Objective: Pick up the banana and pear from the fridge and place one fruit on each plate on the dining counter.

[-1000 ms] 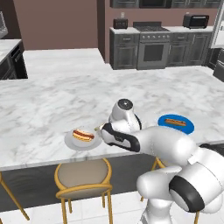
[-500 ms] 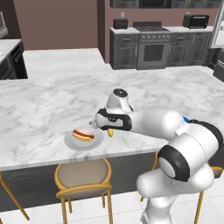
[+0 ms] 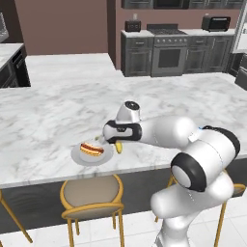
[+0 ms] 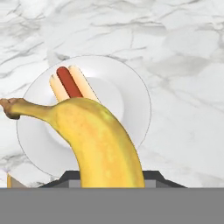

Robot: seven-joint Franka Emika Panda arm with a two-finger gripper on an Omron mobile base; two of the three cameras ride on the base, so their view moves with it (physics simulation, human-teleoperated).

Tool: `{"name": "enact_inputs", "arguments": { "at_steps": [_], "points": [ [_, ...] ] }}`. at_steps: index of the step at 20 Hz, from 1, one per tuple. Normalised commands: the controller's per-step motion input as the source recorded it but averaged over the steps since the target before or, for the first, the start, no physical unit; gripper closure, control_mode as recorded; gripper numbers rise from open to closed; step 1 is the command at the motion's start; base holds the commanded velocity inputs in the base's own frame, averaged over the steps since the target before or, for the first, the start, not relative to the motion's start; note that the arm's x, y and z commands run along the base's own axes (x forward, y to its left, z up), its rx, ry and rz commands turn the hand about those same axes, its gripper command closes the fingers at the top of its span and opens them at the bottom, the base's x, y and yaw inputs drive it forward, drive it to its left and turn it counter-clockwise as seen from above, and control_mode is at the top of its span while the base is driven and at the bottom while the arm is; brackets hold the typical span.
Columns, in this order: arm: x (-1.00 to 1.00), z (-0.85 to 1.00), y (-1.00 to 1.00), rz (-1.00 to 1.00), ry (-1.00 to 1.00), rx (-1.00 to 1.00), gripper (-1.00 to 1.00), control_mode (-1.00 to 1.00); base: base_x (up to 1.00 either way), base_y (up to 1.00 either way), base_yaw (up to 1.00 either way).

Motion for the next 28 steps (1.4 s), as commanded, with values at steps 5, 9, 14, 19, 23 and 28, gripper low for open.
{"name": "enact_inputs", "arguments": {
  "at_steps": [5, 9, 14, 19, 23, 28],
  "points": [
    [0.47, -0.23, 0.20, 0.00, 0.11, 0.01, 1.00, -1.00, 0.00, 0.00, 0.00],
    [0.63, -0.23, 0.24, 0.00, 0.18, 0.00, 1.00, -1.00, 0.00, 0.00, 0.00],
    [0.27, -0.21, 0.24, 0.00, 0.09, 0.00, 1.00, -1.00, 0.00, 0.00, 0.00],
    [-0.03, -0.25, 0.01, 0.00, 0.00, 0.01, 1.00, -1.00, 0.00, 0.00, 0.00],
    [0.00, -0.21, 0.00, 0.00, 0.00, 0.04, 1.00, -1.00, 0.00, 0.00, 0.00],
    [0.00, -0.14, 0.00, 0.00, -0.01, 0.05, 1.00, -1.00, 0.00, 0.00, 0.00]
  ]
}}
